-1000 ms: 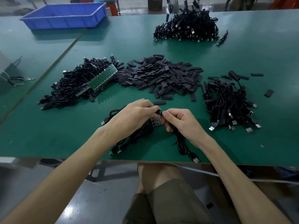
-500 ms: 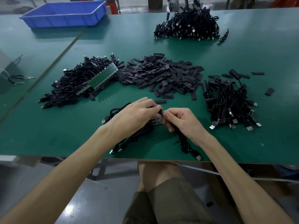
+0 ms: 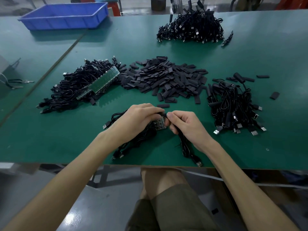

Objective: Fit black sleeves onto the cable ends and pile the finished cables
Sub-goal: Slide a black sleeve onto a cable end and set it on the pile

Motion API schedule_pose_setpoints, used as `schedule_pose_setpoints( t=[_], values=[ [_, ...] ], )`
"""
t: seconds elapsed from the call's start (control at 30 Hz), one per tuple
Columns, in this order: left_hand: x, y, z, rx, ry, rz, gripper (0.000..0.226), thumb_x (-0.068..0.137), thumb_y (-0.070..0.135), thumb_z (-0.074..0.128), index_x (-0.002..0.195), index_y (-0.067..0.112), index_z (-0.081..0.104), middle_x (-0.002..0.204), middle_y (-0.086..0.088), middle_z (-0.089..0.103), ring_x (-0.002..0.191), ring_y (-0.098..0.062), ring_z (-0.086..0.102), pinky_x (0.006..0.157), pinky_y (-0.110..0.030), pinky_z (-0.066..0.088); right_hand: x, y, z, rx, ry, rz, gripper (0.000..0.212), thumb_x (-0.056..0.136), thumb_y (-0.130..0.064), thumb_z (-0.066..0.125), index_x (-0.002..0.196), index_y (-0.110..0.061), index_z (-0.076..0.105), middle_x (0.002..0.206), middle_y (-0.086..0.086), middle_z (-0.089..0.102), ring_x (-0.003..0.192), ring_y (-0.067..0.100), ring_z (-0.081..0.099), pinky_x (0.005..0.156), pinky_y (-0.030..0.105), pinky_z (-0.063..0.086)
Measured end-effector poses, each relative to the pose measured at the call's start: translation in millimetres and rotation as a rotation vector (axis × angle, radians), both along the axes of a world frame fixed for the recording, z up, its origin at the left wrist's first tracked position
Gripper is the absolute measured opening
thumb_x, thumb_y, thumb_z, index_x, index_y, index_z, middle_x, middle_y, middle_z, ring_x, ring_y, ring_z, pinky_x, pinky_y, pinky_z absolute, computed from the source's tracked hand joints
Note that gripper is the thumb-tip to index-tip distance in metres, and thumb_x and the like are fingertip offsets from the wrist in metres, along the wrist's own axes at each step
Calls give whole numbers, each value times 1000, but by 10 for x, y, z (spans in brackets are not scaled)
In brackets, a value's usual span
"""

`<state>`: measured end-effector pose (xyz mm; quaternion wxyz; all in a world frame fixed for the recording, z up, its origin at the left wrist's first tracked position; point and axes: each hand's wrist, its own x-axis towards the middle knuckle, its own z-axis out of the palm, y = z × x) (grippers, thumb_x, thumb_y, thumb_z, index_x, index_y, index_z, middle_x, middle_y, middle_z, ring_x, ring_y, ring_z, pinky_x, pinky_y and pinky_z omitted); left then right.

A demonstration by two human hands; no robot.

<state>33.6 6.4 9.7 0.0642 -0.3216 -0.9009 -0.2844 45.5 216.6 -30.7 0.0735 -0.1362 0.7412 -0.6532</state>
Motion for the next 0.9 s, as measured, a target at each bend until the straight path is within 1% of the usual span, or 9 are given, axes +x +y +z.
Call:
schedule_pose_setpoints(
  t=[0.07, 0.1, 0.13, 0.2, 0.27, 0.37, 0.5, 0.63, 0.9],
  values=[
    [-6, -30, -22, 111, -89, 83, 24, 96, 18, 69, 119, 14, 74, 103, 2, 73, 82, -3, 65, 85, -28, 52, 1, 4, 1, -13, -5, -17, 37, 109, -21, 51, 82, -2, 68, 55, -3, 54, 55, 10, 47, 63, 20, 42],
    [-3, -51, -33, 208, -173, 113, 23, 93, 17, 72, 116, 18, 76, 96, 3, 75, 73, -3, 64, 79, -26, 53, 2, 4, 3, -20, -6, -23, 38, 109, -21, 51, 81, -2, 68, 56, -3, 54, 55, 10, 47, 62, 18, 42],
    [1, -78, -38, 323, -283, 117, 23, 90, 15, 74, 113, 19, 76, 90, 0, 76, 66, -8, 64, 74, -24, 54, 4, 6, 4, -30, -8, -31, 38, 109, -21, 51, 80, -3, 67, 56, -3, 54, 55, 9, 46, 62, 17, 41],
    [10, -129, -37, 534, -472, 58, 26, 89, 9, 73, 113, 16, 75, 85, -13, 75, 64, -17, 63, 69, -23, 55, 7, 8, 6, -54, -12, -43, 39, 110, -22, 50, 78, -7, 67, 56, -4, 53, 56, 9, 45, 61, 17, 41],
    [15, -149, -42, 639, -560, 10, 27, 87, 4, 71, 114, 9, 74, 83, -20, 74, 65, -18, 64, 67, -23, 56, 6, 2, 2, -62, -14, -41, 39, 110, -22, 50, 77, -9, 66, 56, -4, 52, 56, 9, 44, 60, 17, 40],
    [9, -128, -34, 680, -606, -11, 30, 84, 1, 71, 115, 2, 72, 80, -16, 74, 68, -18, 68, 67, -25, 58, 4, -9, -8, -53, -14, -38, 38, 109, -23, 51, 76, -12, 66, 55, -5, 52, 55, 8, 44, 60, 16, 40],
    [-4, -144, -1, 680, -693, -96, 34, 85, 0, 70, 119, 0, 70, 86, -16, 76, 69, -19, 70, 70, -26, 58, 10, 4, -15, -42, 0, -9, 37, 108, -25, 52, 77, -11, 66, 57, -3, 52, 55, 9, 45, 60, 17, 39],
    [-12, -124, 22, 663, -718, -125, 27, 82, 0, 72, 108, 1, 75, 85, -17, 76, 66, -18, 70, 70, -25, 58, 12, 0, -2, -46, 24, 22, 36, 102, -34, 53, 78, -11, 66, 61, 3, 51, 57, 12, 45, 59, 20, 39],
    [7, -63, 65, 678, -711, -81, 21, 76, 1, 76, 97, 0, 78, 83, -20, 76, 65, -21, 71, 69, -25, 59, -18, 21, -28, -47, 31, 13, 35, 108, -22, 52, 78, -11, 67, 59, -4, 52, 56, 10, 45, 58, 19, 39]
  ],
)
